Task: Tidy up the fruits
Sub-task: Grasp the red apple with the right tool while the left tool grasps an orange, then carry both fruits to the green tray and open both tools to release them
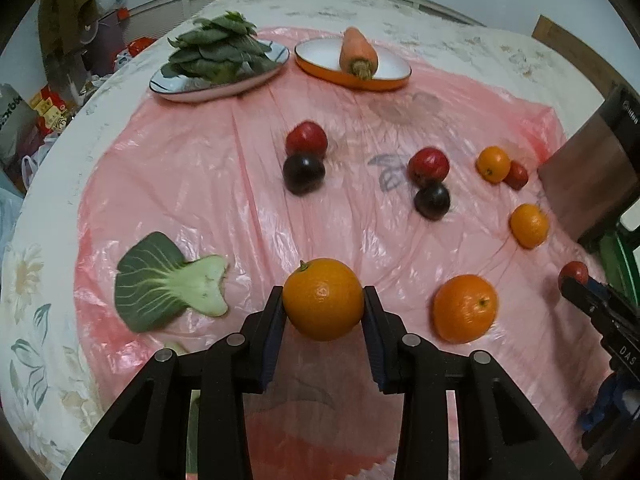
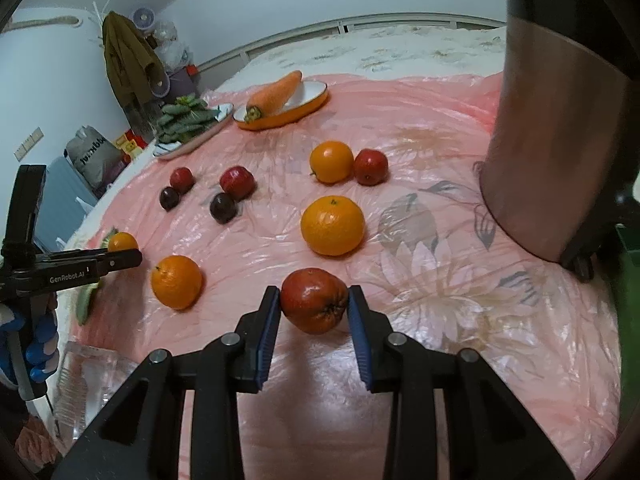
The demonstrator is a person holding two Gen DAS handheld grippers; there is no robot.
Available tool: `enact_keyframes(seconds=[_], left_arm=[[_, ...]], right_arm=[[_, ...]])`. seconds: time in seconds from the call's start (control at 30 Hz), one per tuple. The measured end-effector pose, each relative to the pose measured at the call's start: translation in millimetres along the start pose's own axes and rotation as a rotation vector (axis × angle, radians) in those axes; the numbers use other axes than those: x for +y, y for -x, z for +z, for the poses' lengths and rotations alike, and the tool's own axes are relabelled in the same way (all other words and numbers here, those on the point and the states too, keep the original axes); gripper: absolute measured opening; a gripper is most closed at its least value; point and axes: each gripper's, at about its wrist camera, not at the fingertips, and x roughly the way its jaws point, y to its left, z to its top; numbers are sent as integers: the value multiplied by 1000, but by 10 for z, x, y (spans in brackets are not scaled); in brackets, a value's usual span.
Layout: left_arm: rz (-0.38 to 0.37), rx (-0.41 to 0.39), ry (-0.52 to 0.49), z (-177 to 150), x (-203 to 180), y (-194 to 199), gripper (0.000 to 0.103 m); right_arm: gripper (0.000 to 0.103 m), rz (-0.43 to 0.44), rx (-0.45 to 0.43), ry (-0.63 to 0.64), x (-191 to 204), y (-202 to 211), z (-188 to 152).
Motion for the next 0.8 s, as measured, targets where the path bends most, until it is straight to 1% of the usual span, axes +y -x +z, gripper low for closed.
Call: enact_keyframes(seconds=[0.13,0.2,0.27,0.33,0.4,0.43,0.5,0.63,0.67,0.7,0.73,0.8], left_arm=[[19,-30,-8,-8,-65,212,32],[18,-52,-30,-34,-173,367,32],[3,-71,-55,-78,-357,531,32],[-33,-83,-85,-119,-583,656,32],[-90,-92,-126,-166,-946,770,32],[-117,-92,-136,-176,-1067,805,32],[-196,-90,-168,-206,-1443,883,32],[-348,-65,-253,-237,-2307,949,32],[-388,-53,-293,-245,-2617,941,32],[-400,-49,-314,-254,-2765,941,32],[-422,-35,-353,-253,-3068,907,32],[-459,-14,-394,-258,-3445,866,32]], right_arm=[[10,18,-36,0,-25,247,2],[10,23,-52,7,-54,383,-32],[10,18,-64,12,-137,558,-93],[10,-5,-72,4,-294,760,-197],[10,-43,-78,-12,-507,966,-295],[10,-64,-82,-21,-619,1061,-339],[10,-106,-91,-40,-865,1253,-412],[10,-232,-102,-82,-1507,1609,-535],[10,-259,-101,-91,-1653,1668,-551],[10,-285,-98,-96,-1784,1706,-567],[10,-315,-93,-102,-1943,1756,-586],[10,-369,-83,-118,-2237,1826,-617]])
